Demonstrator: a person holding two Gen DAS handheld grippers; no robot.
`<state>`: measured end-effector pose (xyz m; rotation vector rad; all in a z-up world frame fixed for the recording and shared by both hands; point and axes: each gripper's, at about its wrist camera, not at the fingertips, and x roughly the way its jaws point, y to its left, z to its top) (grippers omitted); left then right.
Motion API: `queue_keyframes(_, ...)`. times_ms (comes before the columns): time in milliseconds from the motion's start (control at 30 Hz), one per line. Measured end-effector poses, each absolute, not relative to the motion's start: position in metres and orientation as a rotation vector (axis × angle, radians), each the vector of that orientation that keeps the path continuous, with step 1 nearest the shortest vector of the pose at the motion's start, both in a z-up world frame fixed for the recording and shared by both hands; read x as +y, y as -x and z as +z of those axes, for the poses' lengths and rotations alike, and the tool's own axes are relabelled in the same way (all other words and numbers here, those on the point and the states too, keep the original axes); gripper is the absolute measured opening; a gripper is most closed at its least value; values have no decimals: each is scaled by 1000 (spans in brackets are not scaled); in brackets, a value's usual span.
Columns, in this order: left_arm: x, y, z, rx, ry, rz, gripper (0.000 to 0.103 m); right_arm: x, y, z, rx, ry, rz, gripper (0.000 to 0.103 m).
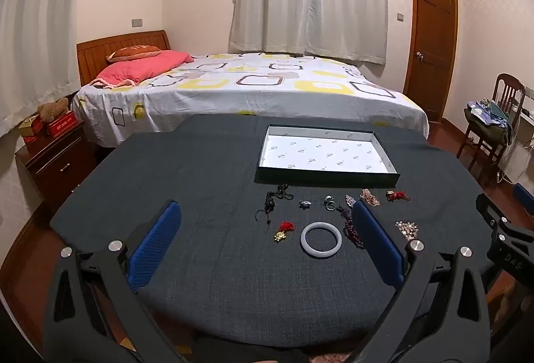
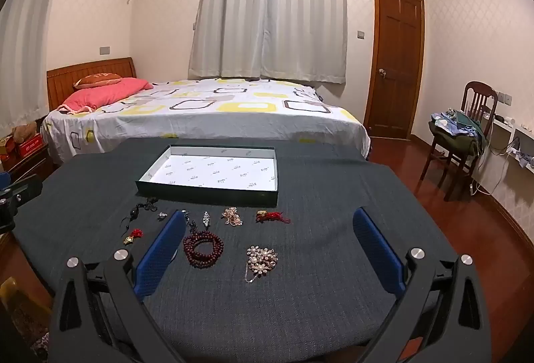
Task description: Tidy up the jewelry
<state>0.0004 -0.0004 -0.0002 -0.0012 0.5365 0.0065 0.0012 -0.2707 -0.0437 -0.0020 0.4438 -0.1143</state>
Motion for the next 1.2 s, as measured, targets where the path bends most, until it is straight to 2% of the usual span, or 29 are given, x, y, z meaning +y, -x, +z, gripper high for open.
queue_keyframes(1200,5,1,-7,543,30,3,100,-271,-2,-47,451,2,-114,98)
